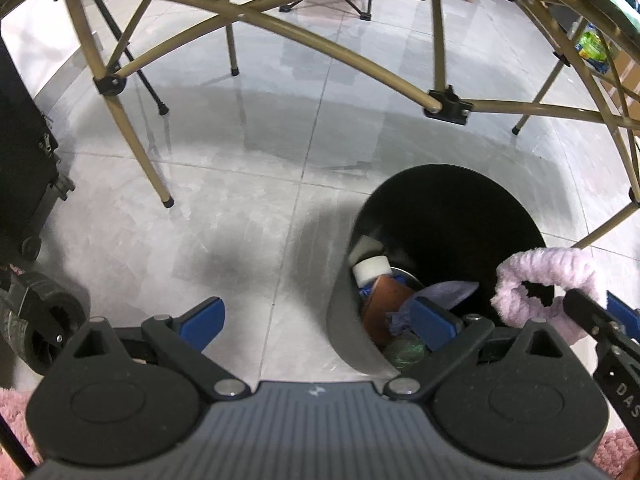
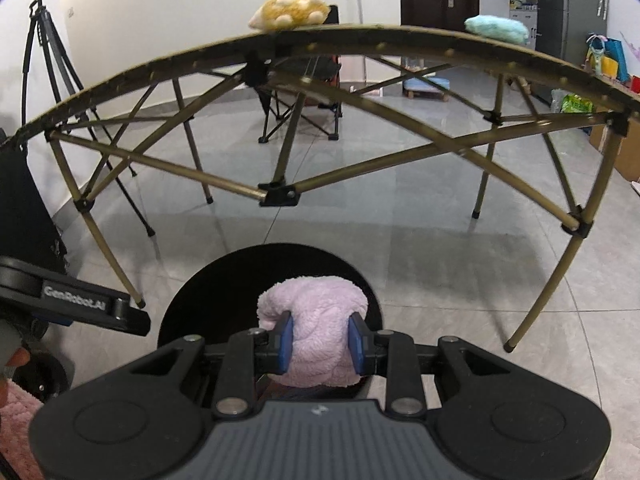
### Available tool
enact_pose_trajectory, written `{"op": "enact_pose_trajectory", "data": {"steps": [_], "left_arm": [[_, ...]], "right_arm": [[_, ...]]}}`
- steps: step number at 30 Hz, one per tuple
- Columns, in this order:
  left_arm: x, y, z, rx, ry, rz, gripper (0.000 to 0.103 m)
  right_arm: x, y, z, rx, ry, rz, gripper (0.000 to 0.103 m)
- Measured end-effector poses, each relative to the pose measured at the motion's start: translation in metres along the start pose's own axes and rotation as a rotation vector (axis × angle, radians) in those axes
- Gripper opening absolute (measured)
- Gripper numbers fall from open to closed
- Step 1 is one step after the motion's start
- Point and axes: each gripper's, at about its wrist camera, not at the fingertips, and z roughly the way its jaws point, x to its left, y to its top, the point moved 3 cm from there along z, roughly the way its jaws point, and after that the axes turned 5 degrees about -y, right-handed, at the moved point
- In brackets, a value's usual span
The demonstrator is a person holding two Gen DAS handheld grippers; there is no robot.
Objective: Collect trash
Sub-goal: 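Move the right tool holding the pink pouch over the bin, then lower the pink fuzzy pouch into the bin and open the right tool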
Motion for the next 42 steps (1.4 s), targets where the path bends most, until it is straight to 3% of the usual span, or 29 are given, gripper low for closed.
{"op": "enact_pose_trajectory", "data": {"steps": [18, 40, 42], "left_arm": [[0.039, 0.003, 0.003, 0.011, 0.012, -0.069, 0.101], [0.055, 0.002, 0.009, 0.028, 0.027, -0.094, 0.101], [0.055, 0.002, 0.009, 0.029, 0.027, -0.096, 0.101]], "right_arm": [[0.042, -0.006, 0.055, 0.196, 0.025, 0.003, 0.028], [0.065, -0.013, 0.088, 0.320, -0.007, -0.010, 0.029], [0.065, -0.012, 0.088, 0.322, -0.002, -0.009, 0.035]]}}
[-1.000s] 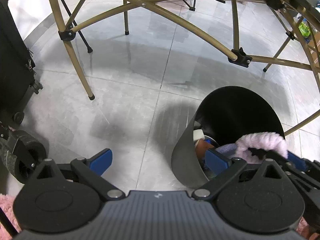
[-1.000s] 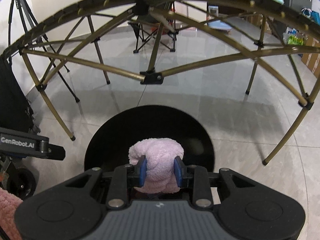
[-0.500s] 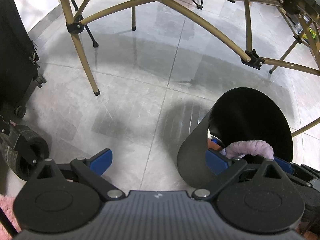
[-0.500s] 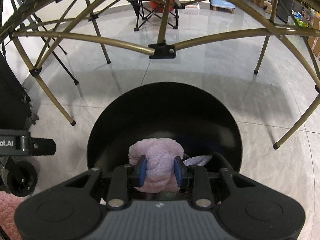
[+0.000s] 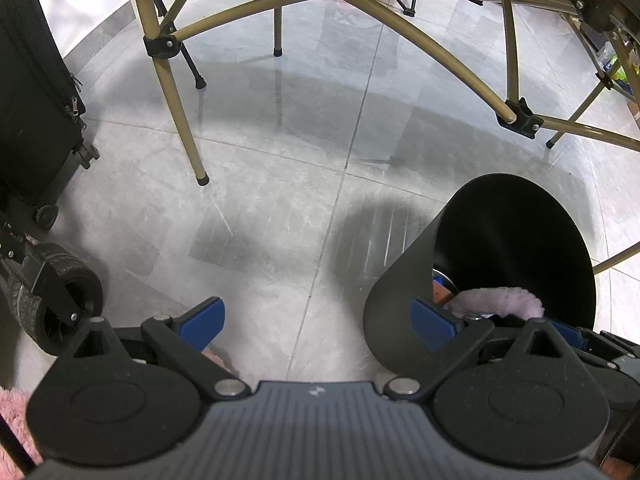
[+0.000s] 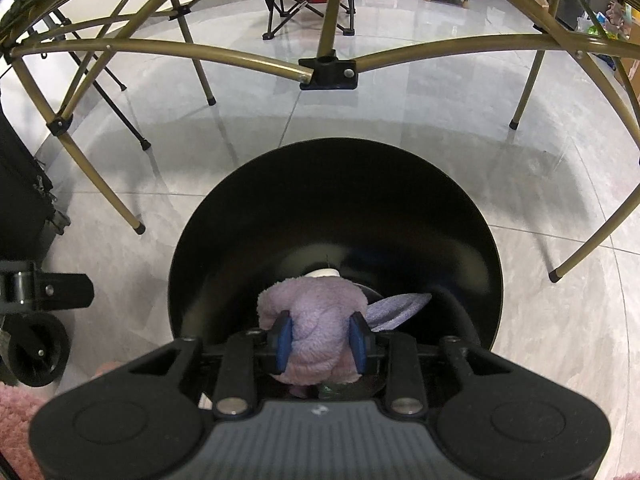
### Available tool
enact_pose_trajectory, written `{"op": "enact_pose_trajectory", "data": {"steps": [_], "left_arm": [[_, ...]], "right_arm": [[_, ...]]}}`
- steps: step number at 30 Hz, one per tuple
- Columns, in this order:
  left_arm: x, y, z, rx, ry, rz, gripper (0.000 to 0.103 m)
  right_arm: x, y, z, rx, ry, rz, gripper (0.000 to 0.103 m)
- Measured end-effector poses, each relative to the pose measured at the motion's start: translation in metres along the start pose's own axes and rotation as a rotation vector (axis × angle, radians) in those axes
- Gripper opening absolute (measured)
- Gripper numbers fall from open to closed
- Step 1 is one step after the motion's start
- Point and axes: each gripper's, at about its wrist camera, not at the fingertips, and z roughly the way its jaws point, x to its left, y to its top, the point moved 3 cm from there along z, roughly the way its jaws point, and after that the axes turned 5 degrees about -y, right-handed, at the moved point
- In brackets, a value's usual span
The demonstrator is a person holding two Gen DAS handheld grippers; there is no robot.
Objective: Collect trash
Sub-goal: 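Lower the pink fuzzy pouch into the bin and open the right tool, then raise both tools back toward the table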
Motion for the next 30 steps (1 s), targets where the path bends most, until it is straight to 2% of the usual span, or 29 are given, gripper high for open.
{"op": "enact_pose_trajectory", "data": {"steps": [1, 2, 3, 4, 5, 6, 22, 30], "left_arm": [[0.000, 0.000, 0.000, 0.000, 0.000, -0.001, 0.101], [0.000, 0.000, -0.001, -0.001, 0.000, -0.002, 0.101], [0.001, 0.000, -0.001, -0.001, 0.000, -0.002, 0.101], [0.001, 0.000, -0.001, -0.001, 0.000, -0.002, 0.101], [0.001, 0.000, -0.001, 0.000, 0.001, -0.003, 0.101], [0.001, 0.000, -0.001, 0.000, 0.001, -0.003, 0.101], [0.004, -0.001, -0.001, -0.011, 0.003, -0.011, 0.102], [-0.002, 0.002, -0.013, -0.064, -0.052, 0.003, 0.103]], "right_arm": [[0.000, 0.000, 0.000, 0.002, 0.000, 0.005, 0.037], [-0.001, 0.000, 0.001, 0.003, 0.004, 0.013, 0.045], [-0.003, 0.001, 0.001, 0.007, 0.011, 0.026, 0.061], [-0.004, 0.001, 0.001, 0.007, 0.013, 0.041, 0.071], [-0.005, 0.001, 0.002, 0.014, 0.011, 0.051, 0.095], [-0.006, 0.001, 0.003, 0.021, 0.007, 0.057, 0.103], [-0.015, 0.001, -0.007, -0.027, -0.012, 0.065, 0.103], [-0.018, 0.006, -0.021, -0.084, -0.007, 0.062, 0.103]]}}
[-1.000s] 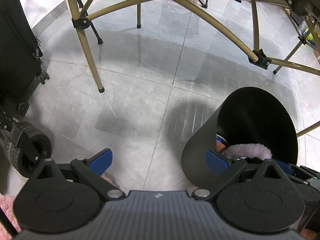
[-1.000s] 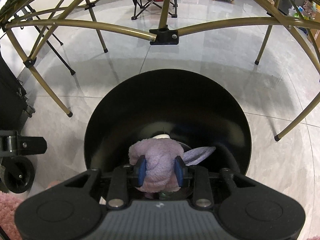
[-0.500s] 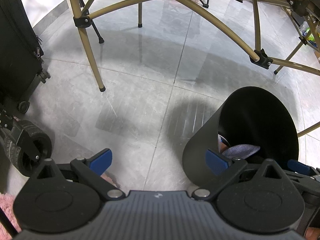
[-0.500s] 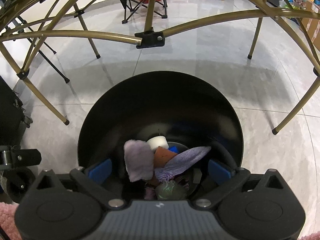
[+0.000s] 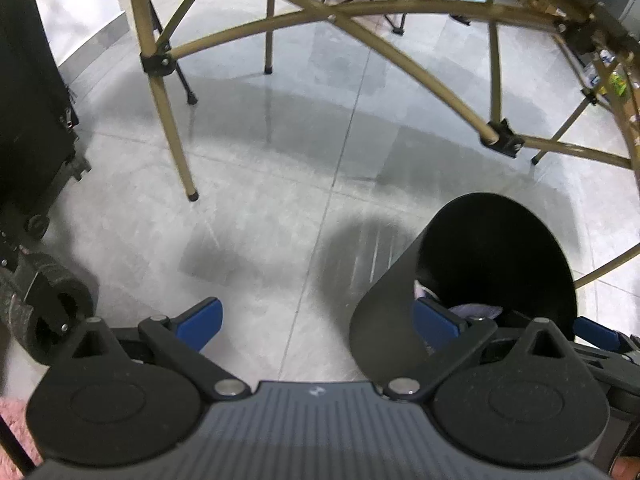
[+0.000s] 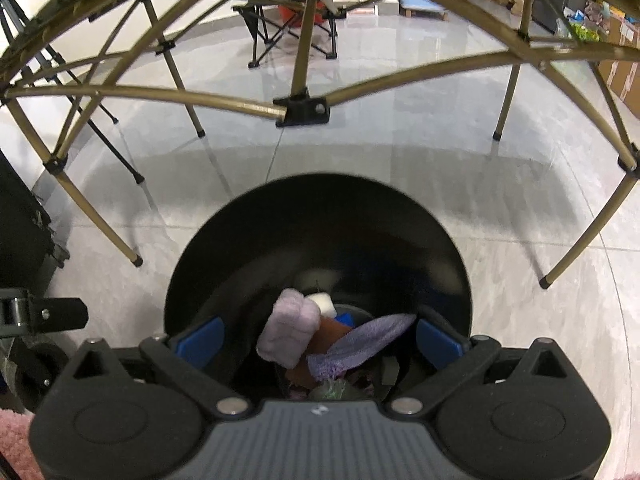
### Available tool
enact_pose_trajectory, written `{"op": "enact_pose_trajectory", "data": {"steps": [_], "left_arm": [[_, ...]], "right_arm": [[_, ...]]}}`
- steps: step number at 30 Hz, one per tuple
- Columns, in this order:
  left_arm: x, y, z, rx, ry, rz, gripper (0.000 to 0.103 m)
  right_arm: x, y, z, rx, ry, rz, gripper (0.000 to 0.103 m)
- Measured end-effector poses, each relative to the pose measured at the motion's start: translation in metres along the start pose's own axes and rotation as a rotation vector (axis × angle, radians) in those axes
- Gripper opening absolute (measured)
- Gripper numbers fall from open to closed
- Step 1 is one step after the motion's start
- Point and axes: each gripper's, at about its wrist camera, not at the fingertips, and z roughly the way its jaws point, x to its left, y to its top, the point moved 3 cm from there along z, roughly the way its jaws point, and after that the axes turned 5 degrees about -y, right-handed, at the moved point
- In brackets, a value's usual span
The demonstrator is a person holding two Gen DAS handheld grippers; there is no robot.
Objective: Collect trash
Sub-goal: 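Raise both tools back toward the table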
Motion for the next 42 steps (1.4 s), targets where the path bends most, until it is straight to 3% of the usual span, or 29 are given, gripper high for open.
{"op": "enact_pose_trajectory", "data": {"steps": [7, 11, 22, 27, 32, 37, 42], "left_arm": [[-0.006, 0.003, -0.009, -0.054, -0.007, 0.007, 0.103], [-0.009, 0.008, -0.025, -0.135, -0.008, 0.014, 0.103], [-0.024, 0.032, -0.071, -0.255, -0.073, -0.031, 0.103], [-0.043, 0.048, -0.095, -0.316, -0.104, -0.031, 0.103], [-0.064, 0.069, -0.105, -0.356, -0.105, -0.013, 0.103], [-0.082, 0.089, -0.109, -0.391, -0.105, -0.001, 0.103], [-0.099, 0.110, -0.110, -0.403, -0.112, 0.018, 0.103]], "right_arm": [[-0.008, 0.008, -0.016, -0.078, -0.011, 0.003, 0.103], [-0.014, 0.012, -0.030, -0.133, -0.011, 0.006, 0.103], [-0.047, 0.042, -0.112, -0.424, 0.017, 0.008, 0.103], [-0.072, 0.064, -0.158, -0.582, 0.079, 0.033, 0.103], [-0.096, 0.096, -0.179, -0.706, 0.023, 0.048, 0.103], [-0.122, 0.122, -0.177, -0.744, 0.035, 0.104, 0.103], [-0.135, 0.151, -0.177, -0.758, 0.016, 0.071, 0.103]]}}
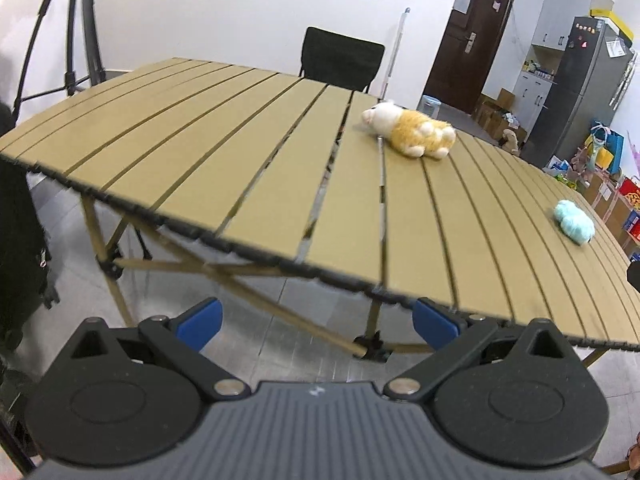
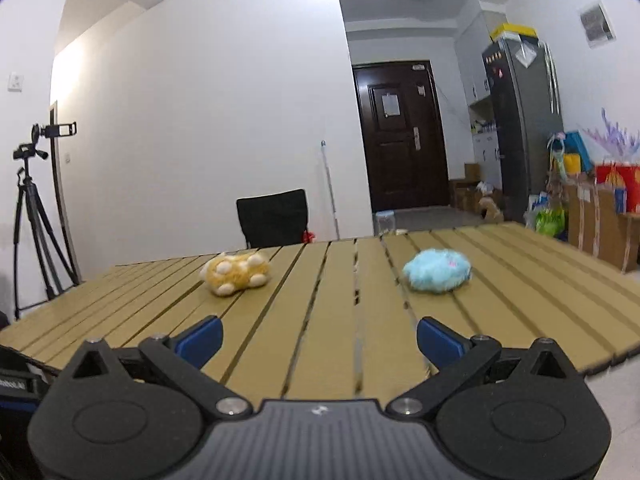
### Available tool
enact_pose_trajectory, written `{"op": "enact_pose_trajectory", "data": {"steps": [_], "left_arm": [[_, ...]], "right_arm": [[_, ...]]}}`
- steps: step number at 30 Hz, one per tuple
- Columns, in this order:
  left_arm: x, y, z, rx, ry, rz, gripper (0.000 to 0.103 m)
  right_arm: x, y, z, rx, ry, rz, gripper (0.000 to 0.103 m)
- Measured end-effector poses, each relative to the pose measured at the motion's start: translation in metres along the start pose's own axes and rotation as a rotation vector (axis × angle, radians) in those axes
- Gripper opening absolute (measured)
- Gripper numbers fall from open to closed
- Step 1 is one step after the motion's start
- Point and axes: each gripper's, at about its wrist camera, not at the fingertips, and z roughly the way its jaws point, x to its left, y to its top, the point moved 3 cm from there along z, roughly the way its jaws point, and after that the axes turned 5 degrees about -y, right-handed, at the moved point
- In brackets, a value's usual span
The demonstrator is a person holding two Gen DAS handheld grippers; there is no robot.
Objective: Collect trash
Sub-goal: 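Raise both tools back toward the table, then grasp the light-blue plush with the right tool while the left tool grasps the yellow sheep plush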
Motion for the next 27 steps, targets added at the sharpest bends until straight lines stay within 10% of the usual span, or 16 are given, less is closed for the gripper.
{"op": "enact_pose_trajectory", "data": {"steps": [8, 27], "left_arm": [[-0.033, 0.046, 0.021, -0.031, -0.019, 0.043, 0.103], [-0.099, 0.132, 0.124, 0.010, 0.007, 0.097, 0.103]], "right_arm": [[-0.029, 0.030, 0.042, -0.012, -0.129, -0.057, 0.103], [-0.090, 0.053, 0.236, 0.310, -0.242, -0.059, 0.103]]}}
